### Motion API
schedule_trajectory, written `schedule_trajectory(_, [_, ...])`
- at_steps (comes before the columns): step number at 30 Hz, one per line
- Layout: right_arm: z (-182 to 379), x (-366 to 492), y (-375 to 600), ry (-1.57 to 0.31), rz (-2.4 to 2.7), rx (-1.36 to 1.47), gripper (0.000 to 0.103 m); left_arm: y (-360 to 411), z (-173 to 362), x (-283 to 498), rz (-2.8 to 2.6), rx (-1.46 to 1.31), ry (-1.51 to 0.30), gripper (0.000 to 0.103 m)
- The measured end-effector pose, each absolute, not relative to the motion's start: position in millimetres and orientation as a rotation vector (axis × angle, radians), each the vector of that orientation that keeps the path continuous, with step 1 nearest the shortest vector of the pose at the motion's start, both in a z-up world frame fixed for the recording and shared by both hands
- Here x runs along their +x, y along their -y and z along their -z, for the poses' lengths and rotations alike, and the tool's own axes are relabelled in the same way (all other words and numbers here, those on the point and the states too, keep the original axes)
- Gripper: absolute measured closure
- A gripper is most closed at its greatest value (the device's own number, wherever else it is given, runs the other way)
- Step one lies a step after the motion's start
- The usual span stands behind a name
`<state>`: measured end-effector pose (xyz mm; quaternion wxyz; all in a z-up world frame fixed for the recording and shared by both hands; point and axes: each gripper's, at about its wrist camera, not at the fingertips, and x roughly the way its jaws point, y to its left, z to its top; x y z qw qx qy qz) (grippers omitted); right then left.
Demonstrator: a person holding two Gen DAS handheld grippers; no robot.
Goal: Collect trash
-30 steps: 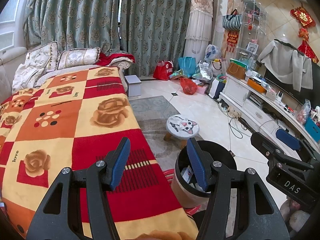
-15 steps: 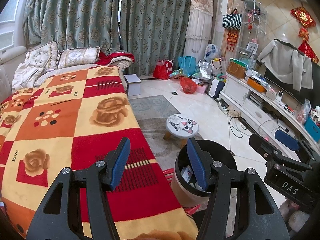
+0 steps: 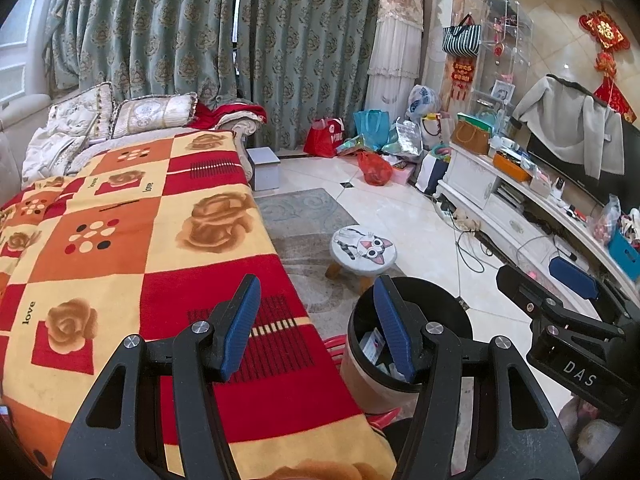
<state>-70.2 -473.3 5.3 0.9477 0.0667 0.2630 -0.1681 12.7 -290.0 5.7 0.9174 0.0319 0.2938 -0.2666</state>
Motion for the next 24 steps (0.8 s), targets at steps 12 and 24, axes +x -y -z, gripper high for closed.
schedule_trajectory(12, [-3, -73, 479, -0.541, 0.344, 0.141, 0.016, 301, -1, 0, 0.566, 0.077, -0.611, 0.045])
schedule_trajectory(24, [-1, -67, 476, -0.573, 0.332, 0.133, 0.016, 289, 1, 11, 0.569, 0.047, -0.665, 0.045])
